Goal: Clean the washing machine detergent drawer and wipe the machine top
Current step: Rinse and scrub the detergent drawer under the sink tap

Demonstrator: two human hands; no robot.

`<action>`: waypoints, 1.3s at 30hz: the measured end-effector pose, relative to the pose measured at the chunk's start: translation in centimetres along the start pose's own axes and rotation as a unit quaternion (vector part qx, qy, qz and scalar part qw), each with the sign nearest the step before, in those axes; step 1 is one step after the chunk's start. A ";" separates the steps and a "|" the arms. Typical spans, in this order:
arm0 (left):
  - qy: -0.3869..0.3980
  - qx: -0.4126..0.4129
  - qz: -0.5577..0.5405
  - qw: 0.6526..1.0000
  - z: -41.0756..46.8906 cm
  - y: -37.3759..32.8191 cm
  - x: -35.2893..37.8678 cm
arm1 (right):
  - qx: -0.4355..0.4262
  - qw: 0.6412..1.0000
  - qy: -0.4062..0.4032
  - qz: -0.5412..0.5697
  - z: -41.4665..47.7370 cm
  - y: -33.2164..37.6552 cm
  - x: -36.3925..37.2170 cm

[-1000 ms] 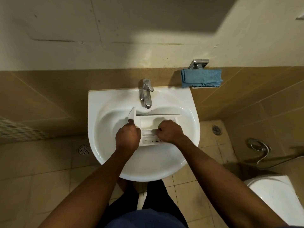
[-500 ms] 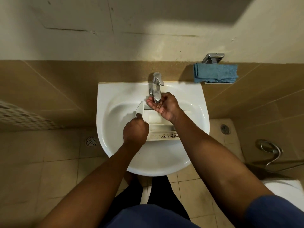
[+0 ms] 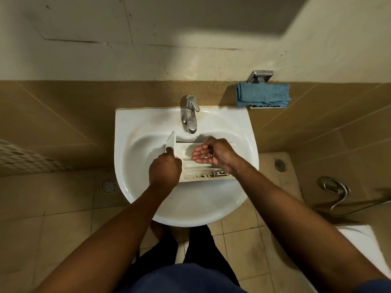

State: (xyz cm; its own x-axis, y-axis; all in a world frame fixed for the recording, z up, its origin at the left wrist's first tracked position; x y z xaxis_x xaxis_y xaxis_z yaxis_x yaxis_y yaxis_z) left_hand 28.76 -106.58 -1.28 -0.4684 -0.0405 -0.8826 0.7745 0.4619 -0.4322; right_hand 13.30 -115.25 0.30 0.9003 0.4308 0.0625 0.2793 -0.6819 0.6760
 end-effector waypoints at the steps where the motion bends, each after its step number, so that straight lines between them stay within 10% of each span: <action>1: 0.001 0.000 -0.001 1.000 0.0 0.0 0.0 | -0.004 1.000 -0.001 -0.007 -0.2 -0.7 1.0; 6: 0.001 -0.001 -0.013 1.000 0.1 0.0 0.0 | -0.164 0.966 -0.029 -0.200 -1.4 -3.8 4.0; 9: -0.008 0.001 -0.003 1.000 0.0 0.1 -0.1 | -0.316 0.855 -0.007 -0.411 -2.9 -4.8 3.9; 15: 0.006 -0.010 0.005 1.000 0.1 0.1 0.0 | -0.324 0.726 -0.043 -0.606 -2.5 -4.3 1.8; 20: 0.010 -0.008 0.006 1.000 0.2 0.1 0.0 | -0.361 0.751 -0.012 -0.553 -3.3 -4.9 5.3; 25: 0.012 -0.007 0.015 1.000 0.2 0.2 0.1 | -0.355 0.682 -0.029 -0.638 -4.9 -5.9 2.2; 27: 0.014 -0.010 0.015 1.000 0.3 0.3 0.2 | -0.304 0.722 -0.049 -0.619 -3.5 -4.2 0.8; 31: 0.018 -0.013 0.023 0.999 0.3 0.3 0.3 | -0.159 0.969 -0.122 -0.142 -0.1 0.0 -1.1; 39: -0.006 -0.005 0.017 1.000 0.1 0.1 0.1 | 0.012 0.972 0.052 0.227 6.2 3.5 4.4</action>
State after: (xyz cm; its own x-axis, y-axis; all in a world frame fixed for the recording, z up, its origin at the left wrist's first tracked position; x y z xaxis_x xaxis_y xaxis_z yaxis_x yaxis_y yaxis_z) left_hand 28.84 -106.67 -1.46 -0.4361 -0.0357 -0.8992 0.7857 0.4721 -0.3998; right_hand 20.31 -119.39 -1.61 0.8941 0.1386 0.4259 -0.1306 -0.8290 0.5438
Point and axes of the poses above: each hand's wrist, its own z-axis towards the middle knuckle, its own x-axis out of the palm, y = z × x, the point moved 7 cm from there along z, towards the middle knuckle, and after that the axes turned 6 degrees about -z, right-handed, at the moved point
